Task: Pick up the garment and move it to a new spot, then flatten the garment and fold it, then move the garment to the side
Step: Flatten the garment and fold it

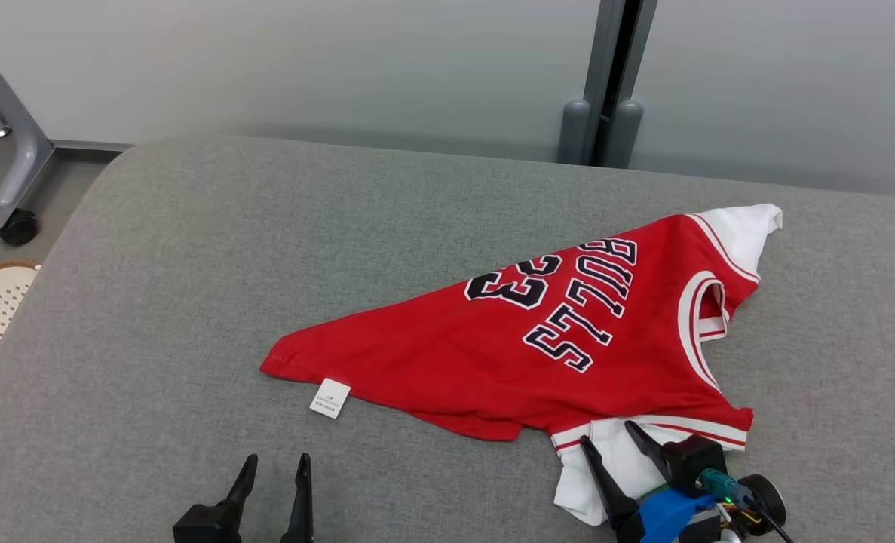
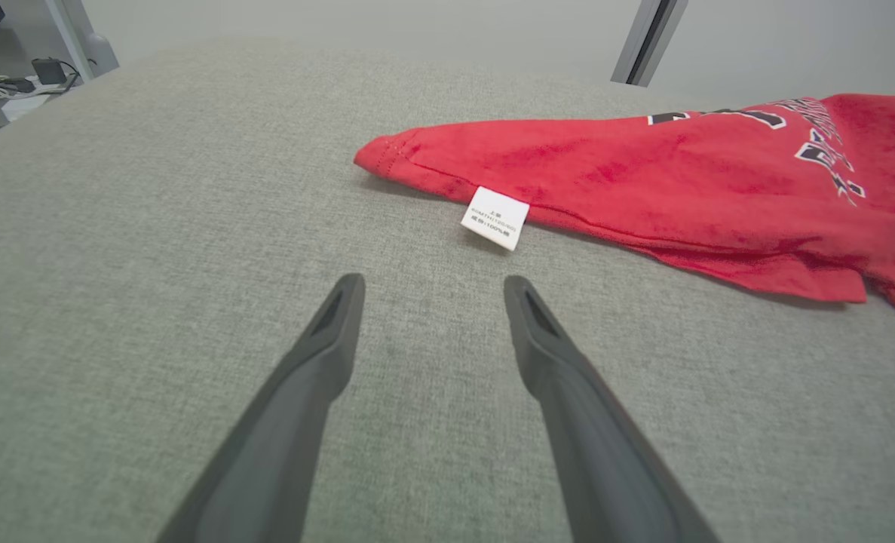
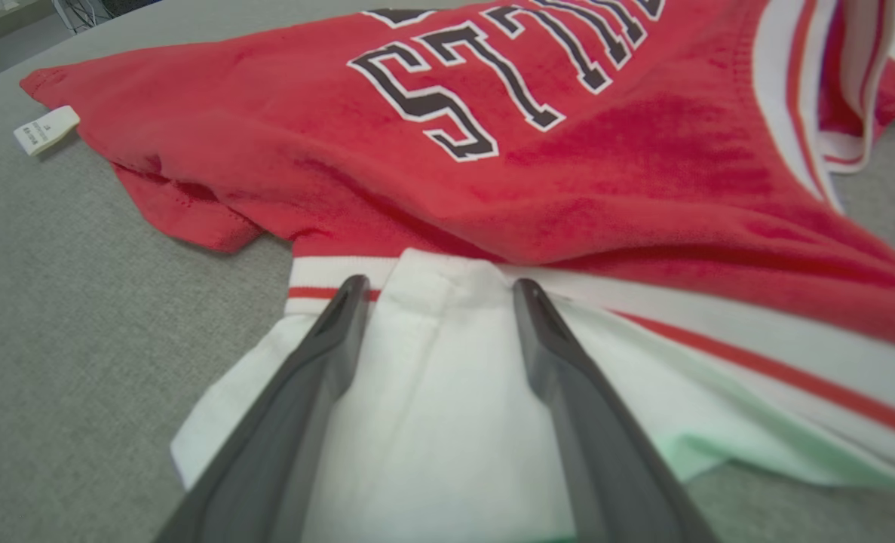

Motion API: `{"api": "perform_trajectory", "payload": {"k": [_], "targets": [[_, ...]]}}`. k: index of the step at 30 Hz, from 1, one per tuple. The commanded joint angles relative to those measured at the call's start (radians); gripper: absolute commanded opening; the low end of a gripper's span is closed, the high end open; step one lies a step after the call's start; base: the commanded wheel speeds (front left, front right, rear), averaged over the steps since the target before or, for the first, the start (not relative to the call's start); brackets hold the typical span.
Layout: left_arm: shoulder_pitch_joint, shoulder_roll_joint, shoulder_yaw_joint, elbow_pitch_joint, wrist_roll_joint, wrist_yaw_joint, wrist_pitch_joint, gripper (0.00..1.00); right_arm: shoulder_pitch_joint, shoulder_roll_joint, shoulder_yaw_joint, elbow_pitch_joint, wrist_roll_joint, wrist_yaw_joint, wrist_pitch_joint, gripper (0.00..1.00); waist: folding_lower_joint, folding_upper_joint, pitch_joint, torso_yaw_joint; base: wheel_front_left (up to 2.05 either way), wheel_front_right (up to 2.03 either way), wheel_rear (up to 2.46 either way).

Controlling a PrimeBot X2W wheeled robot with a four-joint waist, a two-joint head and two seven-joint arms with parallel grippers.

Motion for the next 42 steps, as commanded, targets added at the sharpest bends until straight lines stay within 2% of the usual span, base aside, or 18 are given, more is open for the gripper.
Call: {"api": "perform_trajectory", "payload": {"k": [1, 2, 3, 4, 6, 7, 8, 14, 20, 21, 23, 24, 25, 26, 31, 35, 42], "targets": [[-0.022, -0.001, -0.007, -0.001, 0.002, -0.002, 0.0, 1.0, -0.017, -0.001, -0.001, 0.008, 0.0, 0.0, -0.003, 0.8, -0.0001, 0.0, 0.006, 0.004, 0.0, 0.0, 0.0], [-0.024, -0.001, -0.008, -0.001, 0.001, -0.003, 0.0, 1.0, -0.017, -0.001, -0.001, 0.01, 0.001, 0.0, -0.003, 0.58, -0.0001, 0.0, 0.008, 0.004, 0.0, 0.0, 0.0], [-0.024, -0.001, -0.008, -0.001, 0.001, -0.003, 0.0, 1.0, -0.017, -0.001, -0.001, 0.01, 0.001, 0.0, -0.003, 0.58, -0.0001, 0.0, 0.008, 0.004, 0.0, 0.0, 0.0], [-0.028, -0.001, -0.008, -0.001, 0.001, -0.004, 0.0, 1.0, -0.015, -0.001, -0.001, 0.012, 0.002, 0.0, -0.003, 0.41, -0.0001, 0.0, 0.01, 0.005, 0.0, 0.0, 0.0], [-0.034, -0.001, -0.011, -0.005, 0.002, -0.005, 0.0, 1.0, -0.016, -0.001, 0.001, 0.012, 0.007, 0.0, -0.003, 0.19, -0.0001, 0.0, 0.014, 0.005, 0.0, 0.0, 0.0], [-0.034, -0.001, -0.012, -0.006, 0.004, -0.005, 0.0, 1.0, -0.017, -0.001, 0.003, 0.009, 0.009, 0.0, -0.003, 0.05, -0.0001, 0.0, 0.015, 0.005, 0.0, 0.0, 0.0], [-0.033, -0.001, -0.012, -0.007, 0.005, -0.005, 0.0, 1.0, -0.017, -0.001, 0.005, 0.0, 0.015, 0.0, -0.003, 0.0, -0.0001, 0.0, 0.016, 0.004, 0.0, 0.0, 0.0], [-0.019, -0.001, -0.007, -0.01, 0.008, -0.009, 0.0, 1.0, 0.023, -0.001, 0.0, -0.086, 0.027, 0.0, -0.003, 0.0, -0.0001, 0.0, 0.007, -0.009, 0.0, 0.0, 0.0], [0.012, -0.001, 0.001, -0.014, 0.006, -0.006, 0.0, 1.0, 0.145, -0.002, -0.075, -0.282, 0.034, 0.0, -0.003, 0.0, -0.0001, 0.0, -0.034, -0.057, 0.0, 0.0, 0.0], [0.018, -0.001, 0.003, -0.015, 0.005, -0.005, 0.0, 1.0, 0.176, -0.002, -0.099, -0.313, 0.03, 0.0, -0.003, 0.02, -0.0001, 0.0, -0.04, -0.068, 0.0, 0.0, 0.0], [0.024, -0.001, 0.004, -0.018, 0.004, -0.004, 0.0, 1.0, 0.234, -0.001, -0.135, -0.358, 0.021, 0.0, -0.003, 0.2, -0.0001, 0.0, -0.051, -0.09, 0.0, 0.0, 0.0], [0.028, -0.001, 0.005, -0.019, 0.003, -0.004, 0.0, 1.0, 0.262, -0.001, -0.151, -0.369, 0.019, 0.0, -0.003, 0.36, -0.0001, 0.0, -0.056, -0.1, 0.0, 0.0, 0.0], [0.03, 0.0, 0.004, -0.019, 0.001, -0.004, 0.0, 1.0, 0.284, -0.001, -0.168, -0.379, 0.019, 0.0, -0.003, 0.87, -0.0001, 0.0, -0.06, -0.11, 0.0, 0.0, 0.0], [0.031, -0.001, 0.004, -0.02, -0.001, -0.003, 0.0, 1.0, 0.306, -0.002, -0.183, -0.384, 0.016, 0.0, -0.004, 1.0, -0.0001, 0.0, -0.064, -0.119, 0.0, 0.0, 0.0], [0.031, -0.001, -0.006, -0.022, -0.01, 0.002, 0.0, 1.0, 0.361, -0.001, -0.257, -0.422, 0.009, 0.0, -0.003, 1.0, -0.0001, 0.0, -0.075, -0.146, 0.0, 0.0, 0.0], [0.03, -0.001, -0.016, -0.024, -0.015, 0.006, 0.0, 1.0, 0.318, -0.001, -0.293, -0.439, -0.002, 0.0, -0.003, 1.0, -0.0001, 0.0, -0.073, -0.148, 0.0, 0.0, 0.0], [0.013, -0.001, -0.022, -0.019, -0.005, 0.002, 0.0, 1.0, 0.153, -0.013, -0.282, -0.297, -0.102, 0.0, 0.016, 1.0, -0.0001, 0.0, -0.047, -0.108, 0.0, 0.0, 0.0]]}}
